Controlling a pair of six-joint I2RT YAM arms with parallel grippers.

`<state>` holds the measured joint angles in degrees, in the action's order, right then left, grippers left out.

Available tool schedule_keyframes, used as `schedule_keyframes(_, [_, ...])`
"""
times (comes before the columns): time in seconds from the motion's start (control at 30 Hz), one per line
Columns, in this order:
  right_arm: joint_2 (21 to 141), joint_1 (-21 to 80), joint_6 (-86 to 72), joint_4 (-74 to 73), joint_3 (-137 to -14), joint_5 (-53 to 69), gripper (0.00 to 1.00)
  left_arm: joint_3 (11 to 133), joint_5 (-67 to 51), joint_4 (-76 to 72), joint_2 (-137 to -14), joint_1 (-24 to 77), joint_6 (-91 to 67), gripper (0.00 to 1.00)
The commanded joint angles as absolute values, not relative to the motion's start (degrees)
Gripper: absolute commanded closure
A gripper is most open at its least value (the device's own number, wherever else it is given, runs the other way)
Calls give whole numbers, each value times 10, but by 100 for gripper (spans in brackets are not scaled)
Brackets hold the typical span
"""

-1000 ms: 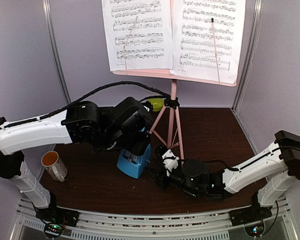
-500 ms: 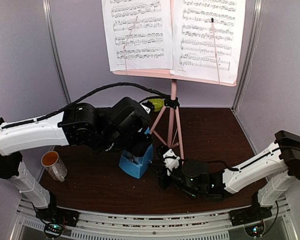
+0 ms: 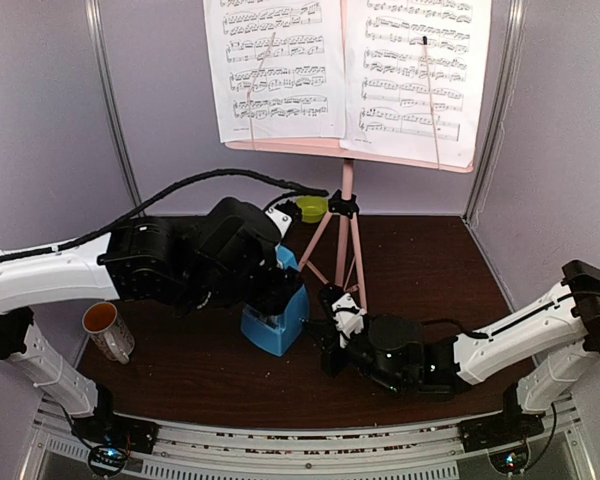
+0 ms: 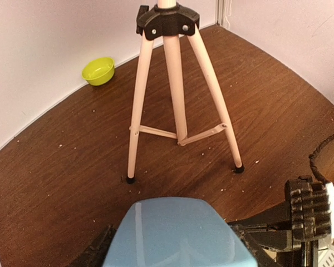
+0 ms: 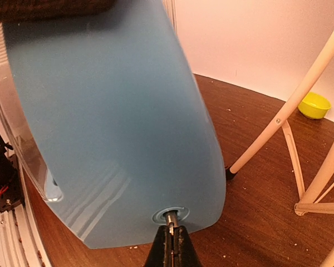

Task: Set up the instrument practice props

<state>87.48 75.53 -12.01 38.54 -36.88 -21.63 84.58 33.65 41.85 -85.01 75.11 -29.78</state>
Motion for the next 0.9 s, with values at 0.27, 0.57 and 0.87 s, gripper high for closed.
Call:
schedule_keyframes(0.27, [801,675,-364,405,-363,-98,100,690,371,139,-752,754,-202,92])
schedule_keyframes(0.57, [819,619,-560,373,-393,-48,100,663,375,107,-770,758,-191,93])
schedule_keyframes(0.87, [842,601,-603,399,-386,-15,100,657,372,117,-784,745,-219,88])
